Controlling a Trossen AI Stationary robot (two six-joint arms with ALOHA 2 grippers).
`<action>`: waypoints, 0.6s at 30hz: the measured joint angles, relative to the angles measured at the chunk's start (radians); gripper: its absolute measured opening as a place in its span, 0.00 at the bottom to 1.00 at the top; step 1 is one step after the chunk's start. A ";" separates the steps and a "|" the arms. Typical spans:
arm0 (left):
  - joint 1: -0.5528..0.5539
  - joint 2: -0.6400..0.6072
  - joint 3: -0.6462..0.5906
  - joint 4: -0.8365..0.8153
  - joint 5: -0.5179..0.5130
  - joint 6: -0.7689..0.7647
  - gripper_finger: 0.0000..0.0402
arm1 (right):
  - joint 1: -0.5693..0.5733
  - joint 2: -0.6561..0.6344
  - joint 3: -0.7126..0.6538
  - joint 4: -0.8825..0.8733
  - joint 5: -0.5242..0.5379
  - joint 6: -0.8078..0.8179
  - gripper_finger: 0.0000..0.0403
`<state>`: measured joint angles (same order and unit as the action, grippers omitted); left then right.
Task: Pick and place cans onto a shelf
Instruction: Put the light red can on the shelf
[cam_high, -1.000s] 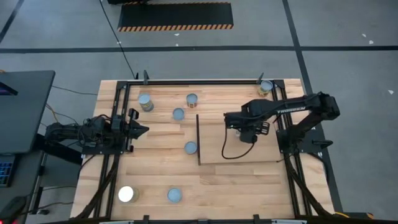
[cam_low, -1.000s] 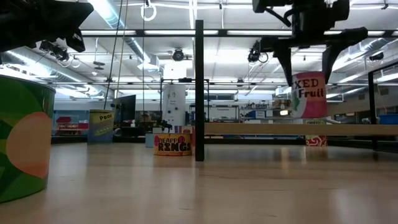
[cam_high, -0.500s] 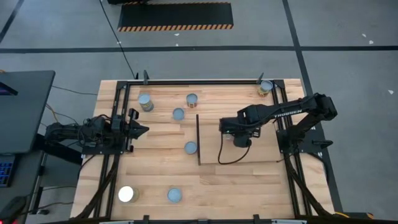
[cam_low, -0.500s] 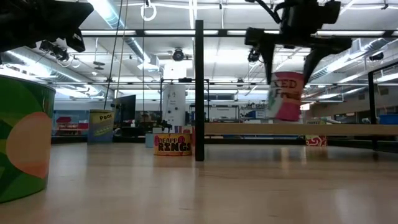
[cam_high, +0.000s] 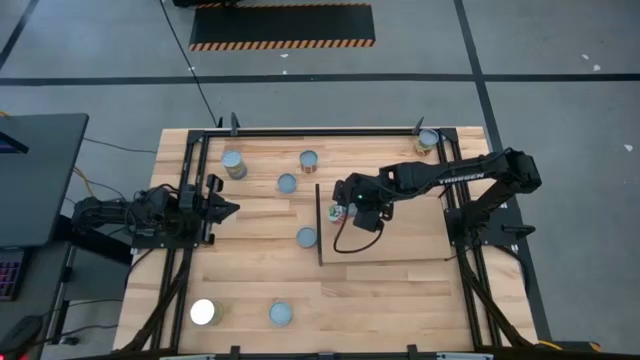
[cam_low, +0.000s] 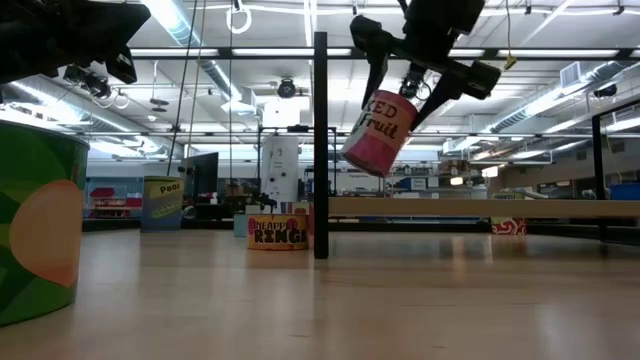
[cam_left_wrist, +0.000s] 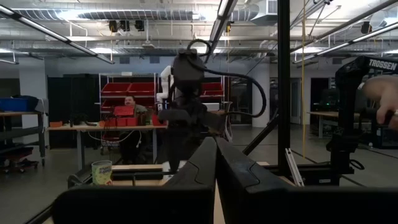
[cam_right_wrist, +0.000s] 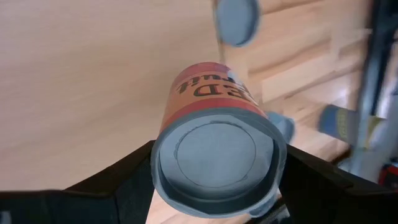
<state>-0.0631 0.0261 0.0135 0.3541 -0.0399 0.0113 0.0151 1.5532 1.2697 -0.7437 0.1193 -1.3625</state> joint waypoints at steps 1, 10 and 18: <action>0.000 0.000 0.000 0.000 0.000 0.000 0.03 | -0.003 0.001 0.008 0.009 0.000 0.002 0.72; 0.000 0.000 0.000 -0.002 0.000 0.000 0.03 | -0.005 0.119 0.149 -0.220 -0.019 0.213 0.72; 0.000 0.000 0.000 -0.011 0.000 0.000 0.03 | 0.023 0.094 0.152 -0.257 -0.015 0.308 0.72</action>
<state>-0.0628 0.0261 0.0139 0.3431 -0.0399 0.0112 0.0383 1.6474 1.4216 -1.0008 0.1042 -1.0545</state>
